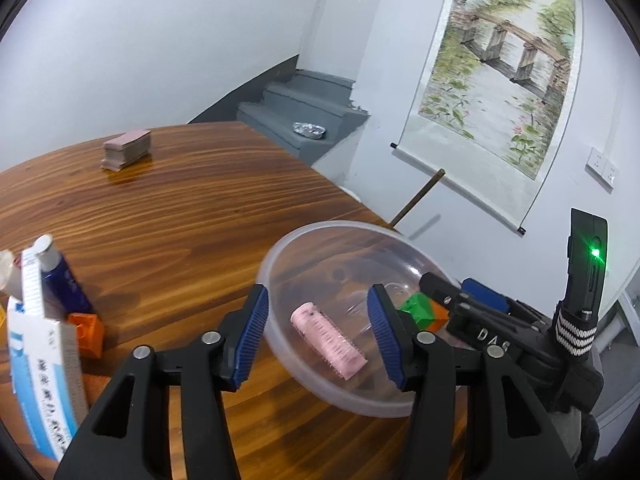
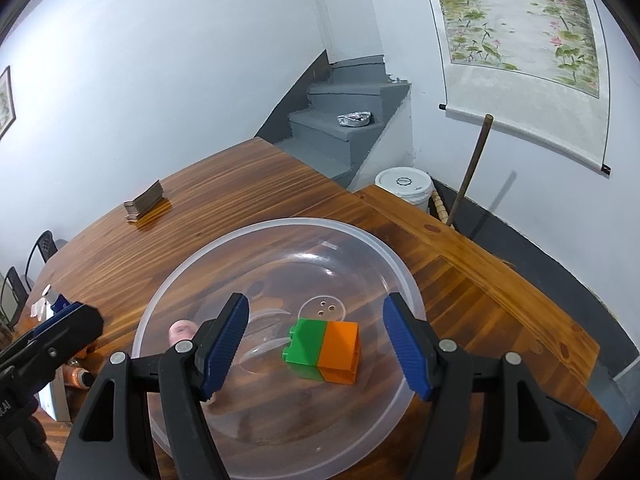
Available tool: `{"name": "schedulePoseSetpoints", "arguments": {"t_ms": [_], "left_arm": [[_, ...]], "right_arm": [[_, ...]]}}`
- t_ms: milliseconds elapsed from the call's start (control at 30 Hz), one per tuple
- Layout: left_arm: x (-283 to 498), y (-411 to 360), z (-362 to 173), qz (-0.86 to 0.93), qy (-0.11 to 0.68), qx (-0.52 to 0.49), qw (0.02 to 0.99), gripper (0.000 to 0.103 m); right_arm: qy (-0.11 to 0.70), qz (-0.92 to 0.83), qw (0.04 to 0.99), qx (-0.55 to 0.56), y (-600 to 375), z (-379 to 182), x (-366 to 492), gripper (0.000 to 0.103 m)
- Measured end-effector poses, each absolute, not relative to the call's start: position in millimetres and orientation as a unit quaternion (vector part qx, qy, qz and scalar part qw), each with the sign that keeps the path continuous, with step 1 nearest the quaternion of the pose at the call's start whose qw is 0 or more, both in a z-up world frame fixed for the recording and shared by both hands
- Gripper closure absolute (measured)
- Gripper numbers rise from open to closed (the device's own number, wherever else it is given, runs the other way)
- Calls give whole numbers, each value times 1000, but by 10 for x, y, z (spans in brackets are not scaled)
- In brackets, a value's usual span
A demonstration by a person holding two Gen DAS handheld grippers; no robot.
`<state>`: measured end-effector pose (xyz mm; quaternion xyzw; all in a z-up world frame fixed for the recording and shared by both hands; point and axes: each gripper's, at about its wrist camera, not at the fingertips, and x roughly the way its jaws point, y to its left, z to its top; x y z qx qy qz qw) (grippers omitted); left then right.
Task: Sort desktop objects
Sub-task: 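Move the left tool to the vitamin D box and grasp it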
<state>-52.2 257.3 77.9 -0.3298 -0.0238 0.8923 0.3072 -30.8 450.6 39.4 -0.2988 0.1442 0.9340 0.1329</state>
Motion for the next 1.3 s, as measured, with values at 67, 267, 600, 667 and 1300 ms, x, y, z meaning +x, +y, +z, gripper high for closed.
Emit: {"name": "schedulePoseSetpoints", "arguments": {"t_ms": [67,267,600,667,1300], "left_arm": [[-531,2475,777,895,-30,-332,297,31],[-482,2091,766,903,-52,-333,267,17],[-383,1398,728,930,-41,-319,178,8],[-374,1287,687,934,-39,-319,159,2],[-559,1031,282,922,-36,-376,83,13]], "right_arm": [[143,935,132,-296,4494,394,-302,28],[144,937,125,-291,4475,397,-297,27],[120,945,118,-282,4345,406,-291,27],[114,946,119,-280,4317,409,-293,27],[38,962,104,-248,3906,477,-241,27]]}}
